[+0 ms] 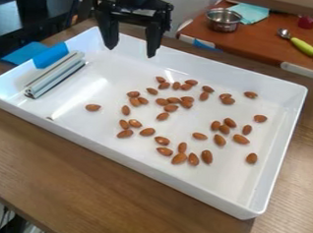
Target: Sweep into pile
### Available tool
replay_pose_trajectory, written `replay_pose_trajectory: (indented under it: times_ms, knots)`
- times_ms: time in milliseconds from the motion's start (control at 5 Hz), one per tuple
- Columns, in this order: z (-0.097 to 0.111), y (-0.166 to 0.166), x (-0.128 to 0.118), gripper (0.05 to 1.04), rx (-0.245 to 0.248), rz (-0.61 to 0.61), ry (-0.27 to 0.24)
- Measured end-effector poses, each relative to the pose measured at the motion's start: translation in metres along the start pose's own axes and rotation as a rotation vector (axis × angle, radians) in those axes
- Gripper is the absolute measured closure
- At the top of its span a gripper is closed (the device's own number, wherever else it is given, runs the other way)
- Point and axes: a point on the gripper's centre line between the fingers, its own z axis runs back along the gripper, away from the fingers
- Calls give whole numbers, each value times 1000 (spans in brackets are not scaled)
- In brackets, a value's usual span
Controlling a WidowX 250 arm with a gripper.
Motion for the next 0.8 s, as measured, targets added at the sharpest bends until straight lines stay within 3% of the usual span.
replay_pose_trajectory:
  times_ms: [200, 400, 600, 800]
  knots:
    - [-14, 0, -7, 84, 1, -1, 48]
    - [-19, 15, -7, 84, -7, 8, 56]
    - [-27, 36, -5, 84, 31, 32, 22]
    - [-29, 56, -3, 84, 57, 60, 18]
